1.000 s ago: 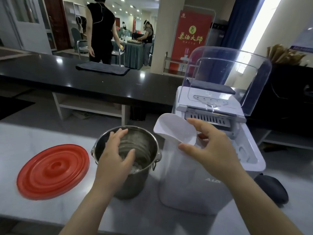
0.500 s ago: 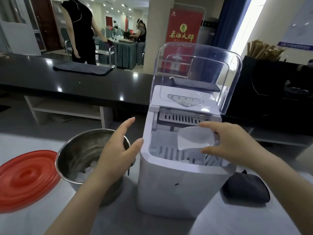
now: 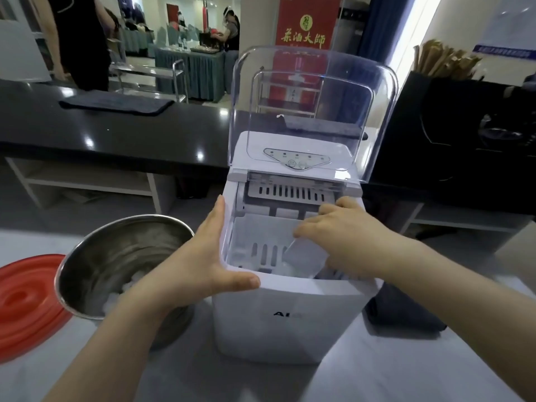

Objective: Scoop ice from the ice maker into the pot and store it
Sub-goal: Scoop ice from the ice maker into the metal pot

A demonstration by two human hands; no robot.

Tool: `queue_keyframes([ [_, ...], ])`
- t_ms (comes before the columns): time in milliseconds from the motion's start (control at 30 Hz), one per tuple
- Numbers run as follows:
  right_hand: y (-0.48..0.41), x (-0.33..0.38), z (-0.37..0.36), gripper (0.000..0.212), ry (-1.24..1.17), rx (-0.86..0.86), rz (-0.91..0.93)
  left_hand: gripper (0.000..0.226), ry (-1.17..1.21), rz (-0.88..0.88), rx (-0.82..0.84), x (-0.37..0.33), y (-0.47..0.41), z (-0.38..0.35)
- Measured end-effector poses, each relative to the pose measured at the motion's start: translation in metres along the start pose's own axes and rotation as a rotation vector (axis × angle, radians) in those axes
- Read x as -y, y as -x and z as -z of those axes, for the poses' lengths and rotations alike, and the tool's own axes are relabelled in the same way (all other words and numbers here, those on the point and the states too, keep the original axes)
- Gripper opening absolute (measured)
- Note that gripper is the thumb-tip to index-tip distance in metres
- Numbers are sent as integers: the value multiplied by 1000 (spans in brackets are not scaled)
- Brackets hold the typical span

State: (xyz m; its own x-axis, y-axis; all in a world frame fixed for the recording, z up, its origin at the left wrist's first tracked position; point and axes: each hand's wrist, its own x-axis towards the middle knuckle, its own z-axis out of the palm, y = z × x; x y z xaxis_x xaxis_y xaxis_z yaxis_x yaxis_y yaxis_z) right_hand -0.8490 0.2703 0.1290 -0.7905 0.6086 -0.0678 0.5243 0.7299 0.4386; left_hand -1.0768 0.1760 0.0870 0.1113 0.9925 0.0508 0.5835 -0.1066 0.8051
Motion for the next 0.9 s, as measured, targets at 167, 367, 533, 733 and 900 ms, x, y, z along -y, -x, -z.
queue_keyframes([
  [167,-9,-2,-4,66,-235,34,-59,141,3,32,9,-1,0,0],
  [367,-18,17,-5,65,-506,110,-100,132,8,29,-17,0,0,-1],
  [533,-33,34,-3,56,-576,114,-74,134,26,44,-9,-2,3,-1],
  [733,-29,35,-6,51,-792,97,-123,133,17,25,-12,-4,3,0],
  [900,-18,31,-2,52,-947,18,-209,142,5,19,-9,-3,2,0],
])
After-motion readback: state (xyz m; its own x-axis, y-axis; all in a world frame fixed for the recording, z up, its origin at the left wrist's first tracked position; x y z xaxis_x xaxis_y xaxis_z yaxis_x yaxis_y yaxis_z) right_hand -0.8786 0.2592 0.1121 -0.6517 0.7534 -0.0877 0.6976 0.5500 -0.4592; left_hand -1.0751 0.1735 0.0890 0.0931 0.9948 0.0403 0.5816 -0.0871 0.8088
